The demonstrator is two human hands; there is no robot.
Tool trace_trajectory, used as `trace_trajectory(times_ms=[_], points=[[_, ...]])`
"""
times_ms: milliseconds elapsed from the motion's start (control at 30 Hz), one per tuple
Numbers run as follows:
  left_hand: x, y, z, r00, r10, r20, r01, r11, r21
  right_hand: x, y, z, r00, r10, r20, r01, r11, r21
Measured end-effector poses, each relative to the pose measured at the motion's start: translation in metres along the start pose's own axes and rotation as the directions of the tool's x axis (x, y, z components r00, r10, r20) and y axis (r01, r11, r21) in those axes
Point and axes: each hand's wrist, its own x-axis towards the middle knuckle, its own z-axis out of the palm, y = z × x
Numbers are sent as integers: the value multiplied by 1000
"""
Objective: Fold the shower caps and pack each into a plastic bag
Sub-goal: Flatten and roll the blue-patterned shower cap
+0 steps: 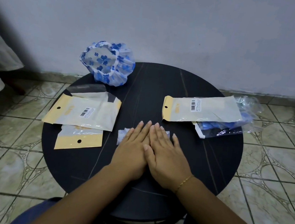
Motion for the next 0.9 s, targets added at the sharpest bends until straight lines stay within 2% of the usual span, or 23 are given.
trace_trajectory(times_ms=[100, 267, 433, 533, 633, 700, 767, 800, 833, 900], points=[[-2, -1, 5, 999, -24, 21, 24, 1000, 9, 0, 4, -1, 999, 23, 26, -21, 999, -47], [-13, -5, 13, 989, -148, -14, 147, 985, -88, -3, 7, -1, 999, 43, 28, -39, 990, -137], [-25, -5, 12, 968, -242, -65, 237, 968, -78, -12, 10, -4, 997, 71, 18, -66, 975, -213], [-28, -4, 10, 955, -288, -72, 276, 950, -146, -17, 7, -7, 995, 64, -70, -79, 969, -235], [-31, -4, 7, 950, -298, -97, 282, 948, -147, -18, 0, -10, 958, -10, -286, -75, 955, -287], [-35, -3, 6, 919, -355, -171, 331, 931, -151, -24, -5, -15, 970, 82, -230, -131, 969, -208], [-41, 1, 4, 822, -492, -286, 430, 867, -253, -28, -5, -16, 964, 200, -174, -222, 967, -122], [-43, 4, 2, 781, -547, -302, 463, 831, -309, -28, -5, -17, 957, 243, -156, -258, 962, -90], [-44, 9, -1, 772, -573, -276, 484, 811, -329, -28, -6, -17, 952, 275, -132, -283, 958, -46], [-44, 21, -3, 811, -562, -162, 496, 807, -319, -29, -8, -17, 935, 341, -94, -335, 939, 80]])
